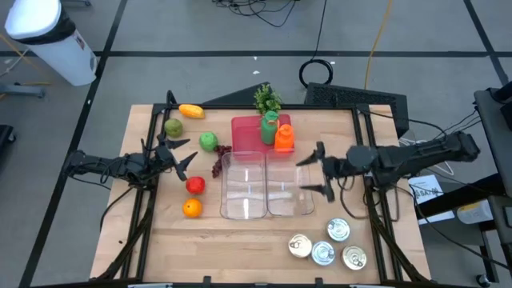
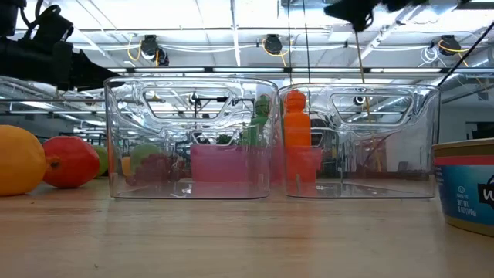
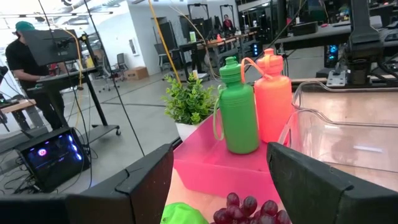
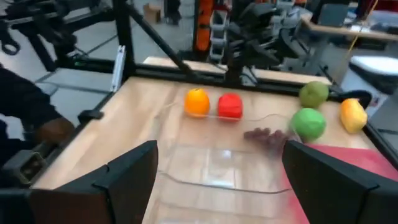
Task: Pick & Place Food Item
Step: Put the top green tuna can into the right transparent bin
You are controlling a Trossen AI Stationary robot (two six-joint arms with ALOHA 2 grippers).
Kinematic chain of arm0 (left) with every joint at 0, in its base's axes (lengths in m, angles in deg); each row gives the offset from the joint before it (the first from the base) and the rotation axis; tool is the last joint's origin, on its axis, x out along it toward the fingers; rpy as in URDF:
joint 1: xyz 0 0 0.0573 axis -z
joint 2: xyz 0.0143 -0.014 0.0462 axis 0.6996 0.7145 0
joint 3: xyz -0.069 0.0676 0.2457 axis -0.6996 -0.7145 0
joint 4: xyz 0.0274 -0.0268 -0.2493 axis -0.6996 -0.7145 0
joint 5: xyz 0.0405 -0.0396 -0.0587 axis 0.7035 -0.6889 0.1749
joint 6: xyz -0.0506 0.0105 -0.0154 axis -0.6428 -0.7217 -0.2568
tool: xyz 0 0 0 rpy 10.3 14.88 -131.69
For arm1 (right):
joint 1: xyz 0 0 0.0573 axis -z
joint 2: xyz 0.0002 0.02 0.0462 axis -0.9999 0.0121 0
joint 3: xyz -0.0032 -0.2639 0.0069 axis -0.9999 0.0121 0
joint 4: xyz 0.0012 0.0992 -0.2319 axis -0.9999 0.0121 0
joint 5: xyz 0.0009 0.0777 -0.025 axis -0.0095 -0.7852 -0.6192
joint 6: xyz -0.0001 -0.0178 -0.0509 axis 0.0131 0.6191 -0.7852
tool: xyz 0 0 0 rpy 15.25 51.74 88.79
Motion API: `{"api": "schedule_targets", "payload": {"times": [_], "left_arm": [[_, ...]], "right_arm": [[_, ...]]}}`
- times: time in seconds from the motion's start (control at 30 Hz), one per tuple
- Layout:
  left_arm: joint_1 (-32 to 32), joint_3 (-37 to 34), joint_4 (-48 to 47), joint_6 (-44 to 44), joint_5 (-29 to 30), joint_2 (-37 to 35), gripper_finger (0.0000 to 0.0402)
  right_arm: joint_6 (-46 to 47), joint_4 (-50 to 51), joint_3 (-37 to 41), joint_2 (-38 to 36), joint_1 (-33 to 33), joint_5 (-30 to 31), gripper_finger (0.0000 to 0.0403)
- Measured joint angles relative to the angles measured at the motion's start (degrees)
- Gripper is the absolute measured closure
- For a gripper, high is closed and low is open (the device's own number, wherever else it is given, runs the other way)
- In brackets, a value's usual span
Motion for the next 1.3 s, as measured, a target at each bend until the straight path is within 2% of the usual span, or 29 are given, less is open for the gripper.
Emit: {"api": "schedule_targets", "payload": {"times": [0.17, 0.23, 0.33, 0.47, 0.6, 0.83, 1.0, 1.1, 1.3], "left_arm": [[-0.01, 0.0, -0.02, 0.0, 0.0, 0.02, 0.0128], [-0.01, 0.0, 0.0, 0.0, 0.01, 0.0, 0.0128], [0.01, 0.0, -0.02, 0.0, 0.0, 0.02, 0.0128], [0.01, 0.0, 0.0, 0.0, 0.0, 0.0, 0.0128], [0.01, 0.0, 0.0, 0.0, 0.01, 0.01, 0.0128], [0.0, 0.0, -0.01, 0.0, 0.0, 0.02, 0.0128], [0.01, 0.0, -0.01, 0.0, 0.0, 0.0, 0.0128], [0.01, 0.0, -0.02, 0.0, 0.0, 0.0, 0.0128], [0.0, 0.0, -0.02, 0.0, 0.01, 0.0, 0.0128]], "right_arm": [[10.32, 24.48, -13.67, 6.0, -12.6, 18.23, 0.008], [19.05, 34.95, -18.86, 9.42, -16.34, 20.55, 0.008], [34.62, 48.02, -23.66, 14.03, -20.83, 17.71, 0.008], [51.74, 58.54, -24.09, 18.82, -25.19, 8.35, 0.0081], [64.69, 61.25, -19.54, 21.69, -29.39, 4.05, 0.0081], [76.97, 61.2, -9.26, 22.66, -34.65, 2.56, 0.0081], [81.27, 60.6, -3.22, 22.67, -36.37, 2.24, 0.0081], [82.62, 58.88, -0.44, 22.71, -36.31, -0.32, 0.0081], [83.32, 57.58, 0.47, 22.69, -36.24, -3.47, 0.0081]]}}
